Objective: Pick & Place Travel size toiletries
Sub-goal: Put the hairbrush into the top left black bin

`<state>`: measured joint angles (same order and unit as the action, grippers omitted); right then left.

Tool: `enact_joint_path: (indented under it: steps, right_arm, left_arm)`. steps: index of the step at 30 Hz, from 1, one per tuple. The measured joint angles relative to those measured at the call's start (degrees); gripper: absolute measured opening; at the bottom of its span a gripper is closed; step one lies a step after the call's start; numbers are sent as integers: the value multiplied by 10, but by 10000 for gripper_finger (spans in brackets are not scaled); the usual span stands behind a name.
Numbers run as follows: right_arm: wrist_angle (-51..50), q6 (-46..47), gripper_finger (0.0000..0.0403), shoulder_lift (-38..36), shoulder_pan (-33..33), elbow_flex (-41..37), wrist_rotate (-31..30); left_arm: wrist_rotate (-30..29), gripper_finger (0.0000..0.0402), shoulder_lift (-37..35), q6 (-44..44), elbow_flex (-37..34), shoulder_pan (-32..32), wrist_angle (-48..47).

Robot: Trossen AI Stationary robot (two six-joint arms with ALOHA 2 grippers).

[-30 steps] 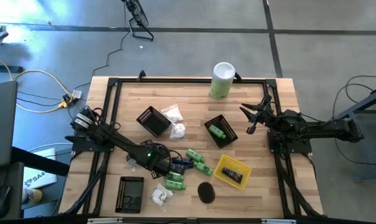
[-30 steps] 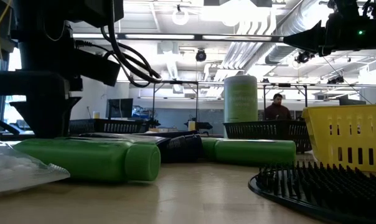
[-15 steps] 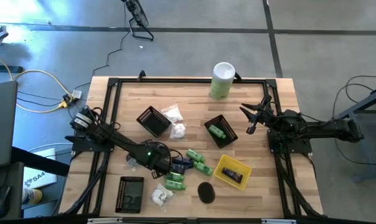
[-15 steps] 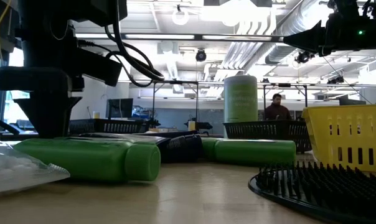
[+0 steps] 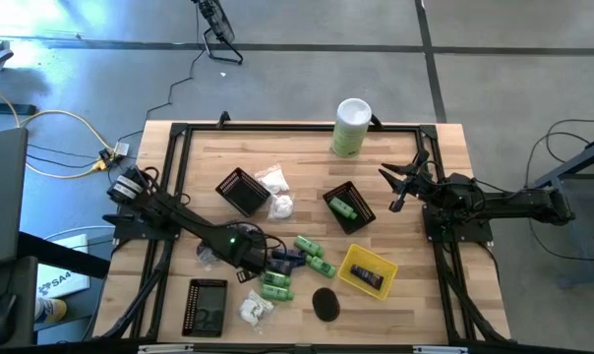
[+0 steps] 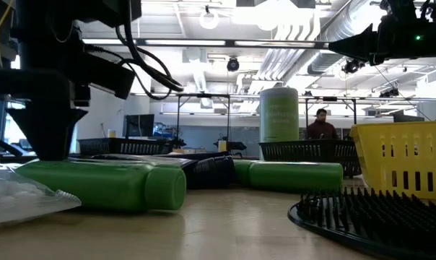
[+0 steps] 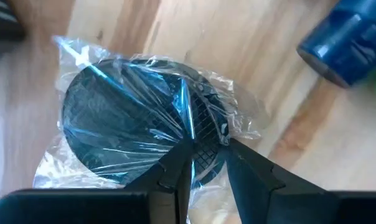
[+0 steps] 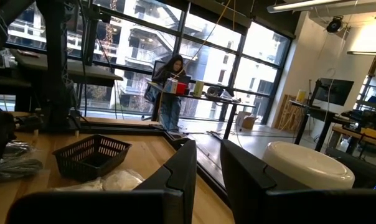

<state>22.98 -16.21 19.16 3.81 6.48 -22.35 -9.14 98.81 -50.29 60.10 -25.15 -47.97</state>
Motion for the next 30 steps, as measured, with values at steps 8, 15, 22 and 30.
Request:
enact_joint_path:
  steps: [8, 15, 22, 30]
  right_arm:
    - [0, 0, 66, 0, 0, 0, 0]
    - [0, 0, 66, 0, 0, 0, 0]
    - [0, 0, 66, 0, 0, 0, 0]
    - [0, 0, 66, 0, 0, 0, 0]
  left_arm:
    - [-6, 12, -35, -10, 0, 0, 0]
    - [-1, 7, -72, -24, 1, 0, 1]
    - [-2, 2, -122, -43, 2, 0, 1]
    - [-2, 1, -161, -57, 3, 0, 0]
